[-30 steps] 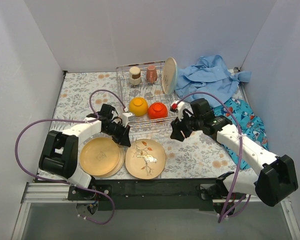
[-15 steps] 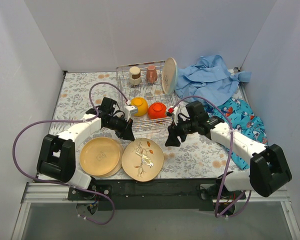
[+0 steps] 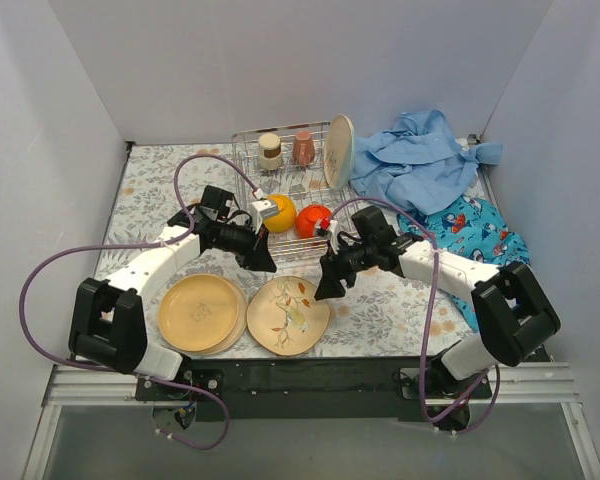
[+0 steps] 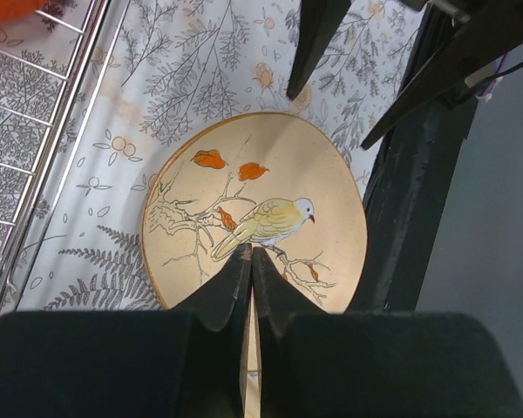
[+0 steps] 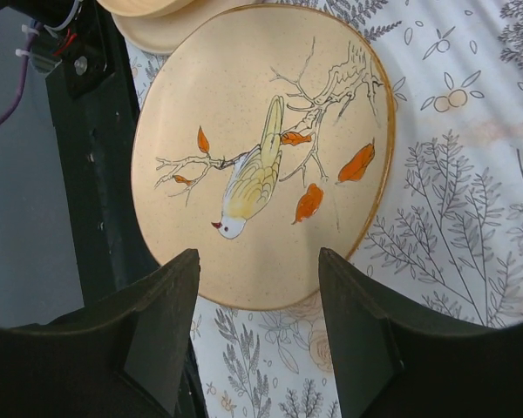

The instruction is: Load the mixed dishes into the dish rack

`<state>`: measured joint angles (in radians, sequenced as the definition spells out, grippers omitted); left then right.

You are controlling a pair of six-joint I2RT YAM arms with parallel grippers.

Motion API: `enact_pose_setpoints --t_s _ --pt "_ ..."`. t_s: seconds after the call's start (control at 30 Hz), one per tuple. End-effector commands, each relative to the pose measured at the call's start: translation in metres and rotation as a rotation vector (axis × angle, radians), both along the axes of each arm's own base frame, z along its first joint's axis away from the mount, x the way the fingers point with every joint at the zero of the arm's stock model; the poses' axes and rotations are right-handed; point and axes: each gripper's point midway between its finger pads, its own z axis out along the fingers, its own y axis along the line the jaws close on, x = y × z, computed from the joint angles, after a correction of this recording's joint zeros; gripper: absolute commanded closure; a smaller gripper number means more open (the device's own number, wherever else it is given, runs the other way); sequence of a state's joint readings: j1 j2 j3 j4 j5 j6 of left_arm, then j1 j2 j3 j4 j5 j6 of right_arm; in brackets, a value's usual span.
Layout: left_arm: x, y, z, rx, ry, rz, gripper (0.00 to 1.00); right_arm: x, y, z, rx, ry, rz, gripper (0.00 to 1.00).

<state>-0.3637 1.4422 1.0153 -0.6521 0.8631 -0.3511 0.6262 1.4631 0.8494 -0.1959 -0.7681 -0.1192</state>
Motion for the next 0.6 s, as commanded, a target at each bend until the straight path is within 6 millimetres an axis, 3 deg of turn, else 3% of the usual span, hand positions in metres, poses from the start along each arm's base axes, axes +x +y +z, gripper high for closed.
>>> enact_pose_setpoints --t_s 0.0,0.17,0.2,0.27,0.3,0.33,0.43,0.57 --pt "0.0 -0.009 0.037 -0.084 -0.08 -0.026 1.0 0.008 0.023 0.011 0.073 0.001 0.027 0.36" --pt "-0.004 -0.008 0.035 -0.078 -0.064 -0.02 1.0 0.014 0.031 0.004 0.061 0.032 0.036 0.38" --pt "-0.002 -0.005 0.031 -0.057 -0.064 -0.003 0.88 0.015 0.032 0.005 0.063 0.028 0.037 0.38" --pt "-0.003 0.0 0.017 -0.016 -0.049 0.021 0.78 0.016 0.03 0.007 0.059 0.012 0.026 0.38" --pt "-0.003 0.003 0.012 0.003 -0.047 0.031 0.65 0.016 0.028 0.007 0.057 0.005 0.022 0.38" --pt "0.0 0.007 0.005 0.038 -0.054 0.05 0.6 0.014 0.027 0.011 0.059 -0.005 0.017 0.38" --pt "0.004 0.015 -0.012 0.092 -0.073 0.076 0.52 0.008 0.021 0.014 0.06 -0.011 0.011 0.37" --pt "0.01 0.025 -0.035 0.163 -0.086 0.102 0.5 0.005 0.014 0.019 0.06 -0.049 -0.002 0.36"
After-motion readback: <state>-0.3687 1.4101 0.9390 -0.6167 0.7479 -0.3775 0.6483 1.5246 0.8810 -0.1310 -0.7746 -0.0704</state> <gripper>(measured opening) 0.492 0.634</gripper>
